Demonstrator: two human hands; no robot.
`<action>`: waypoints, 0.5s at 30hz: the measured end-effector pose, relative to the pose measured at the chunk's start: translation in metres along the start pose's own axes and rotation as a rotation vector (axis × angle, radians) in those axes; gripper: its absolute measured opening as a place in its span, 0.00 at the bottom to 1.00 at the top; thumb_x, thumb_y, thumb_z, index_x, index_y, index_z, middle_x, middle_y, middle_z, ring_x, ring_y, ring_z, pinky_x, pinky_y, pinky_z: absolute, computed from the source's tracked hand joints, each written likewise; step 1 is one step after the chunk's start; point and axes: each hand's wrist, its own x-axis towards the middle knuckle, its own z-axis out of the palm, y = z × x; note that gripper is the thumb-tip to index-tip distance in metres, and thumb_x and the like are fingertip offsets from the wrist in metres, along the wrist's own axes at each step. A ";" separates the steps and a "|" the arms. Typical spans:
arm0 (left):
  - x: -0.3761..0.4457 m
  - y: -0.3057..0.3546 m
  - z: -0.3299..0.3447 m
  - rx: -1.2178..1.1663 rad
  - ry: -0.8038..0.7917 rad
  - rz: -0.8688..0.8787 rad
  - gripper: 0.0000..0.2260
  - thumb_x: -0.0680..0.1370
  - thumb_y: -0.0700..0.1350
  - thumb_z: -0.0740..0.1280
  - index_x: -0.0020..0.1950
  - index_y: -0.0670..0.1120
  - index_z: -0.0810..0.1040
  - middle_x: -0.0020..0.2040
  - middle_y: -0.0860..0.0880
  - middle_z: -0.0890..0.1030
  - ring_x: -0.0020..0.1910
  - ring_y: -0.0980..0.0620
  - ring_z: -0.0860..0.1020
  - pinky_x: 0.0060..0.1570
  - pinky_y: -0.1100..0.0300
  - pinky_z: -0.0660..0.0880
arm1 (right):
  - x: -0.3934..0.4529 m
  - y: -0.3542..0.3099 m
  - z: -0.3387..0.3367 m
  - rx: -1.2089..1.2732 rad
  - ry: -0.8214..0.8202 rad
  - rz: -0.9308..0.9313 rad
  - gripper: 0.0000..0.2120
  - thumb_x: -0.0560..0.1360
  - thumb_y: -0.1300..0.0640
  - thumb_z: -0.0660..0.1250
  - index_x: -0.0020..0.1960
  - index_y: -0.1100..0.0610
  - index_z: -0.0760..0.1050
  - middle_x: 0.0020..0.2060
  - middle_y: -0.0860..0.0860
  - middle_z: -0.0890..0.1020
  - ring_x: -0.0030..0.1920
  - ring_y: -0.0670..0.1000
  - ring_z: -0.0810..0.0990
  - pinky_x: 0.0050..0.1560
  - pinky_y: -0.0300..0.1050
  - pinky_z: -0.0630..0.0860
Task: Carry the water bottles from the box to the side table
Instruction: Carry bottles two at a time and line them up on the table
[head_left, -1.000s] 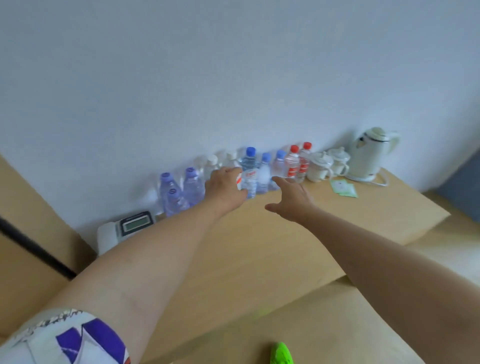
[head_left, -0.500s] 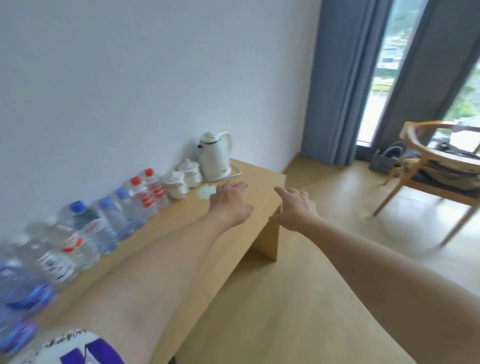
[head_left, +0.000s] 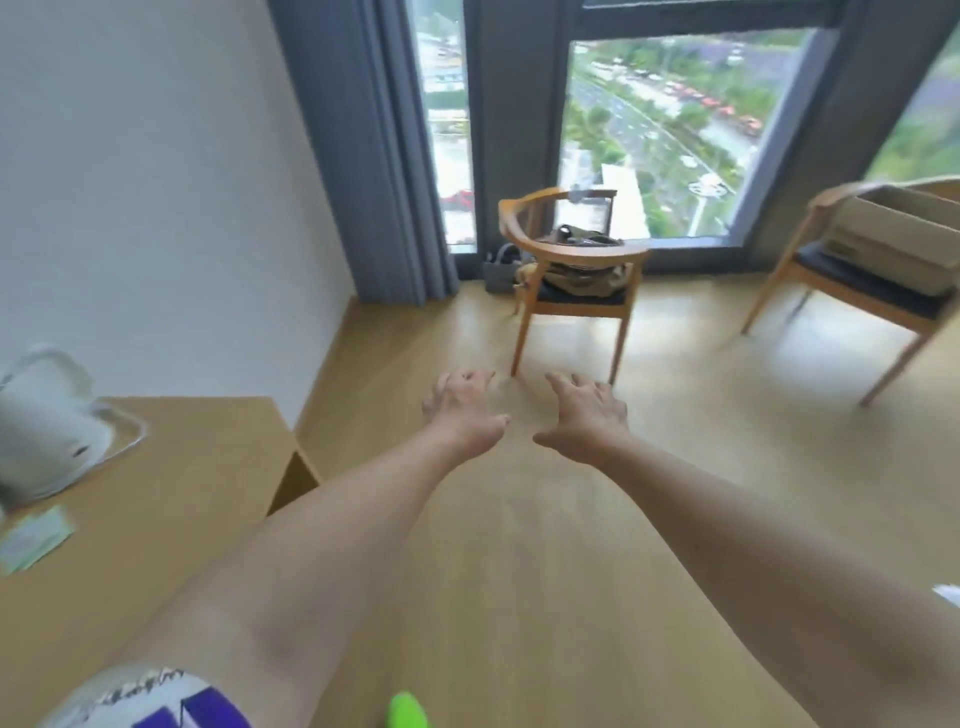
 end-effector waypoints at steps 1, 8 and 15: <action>0.013 0.016 0.010 0.001 -0.024 0.031 0.32 0.75 0.57 0.70 0.76 0.53 0.66 0.73 0.48 0.68 0.73 0.45 0.63 0.71 0.49 0.65 | 0.006 0.019 -0.003 0.014 0.004 0.047 0.42 0.70 0.43 0.75 0.77 0.43 0.57 0.73 0.53 0.67 0.72 0.59 0.64 0.69 0.57 0.65; 0.126 0.131 0.074 -0.055 -0.126 0.265 0.32 0.74 0.56 0.71 0.76 0.55 0.65 0.74 0.50 0.68 0.73 0.46 0.65 0.70 0.48 0.67 | 0.060 0.137 -0.027 0.037 0.043 0.333 0.39 0.70 0.44 0.73 0.76 0.43 0.59 0.71 0.53 0.67 0.70 0.59 0.65 0.63 0.55 0.65; 0.264 0.242 0.110 -0.028 -0.224 0.519 0.32 0.74 0.55 0.71 0.76 0.55 0.64 0.75 0.47 0.66 0.73 0.45 0.63 0.69 0.46 0.66 | 0.157 0.224 -0.081 0.044 0.108 0.569 0.40 0.70 0.42 0.73 0.77 0.44 0.58 0.71 0.53 0.67 0.71 0.57 0.65 0.65 0.54 0.65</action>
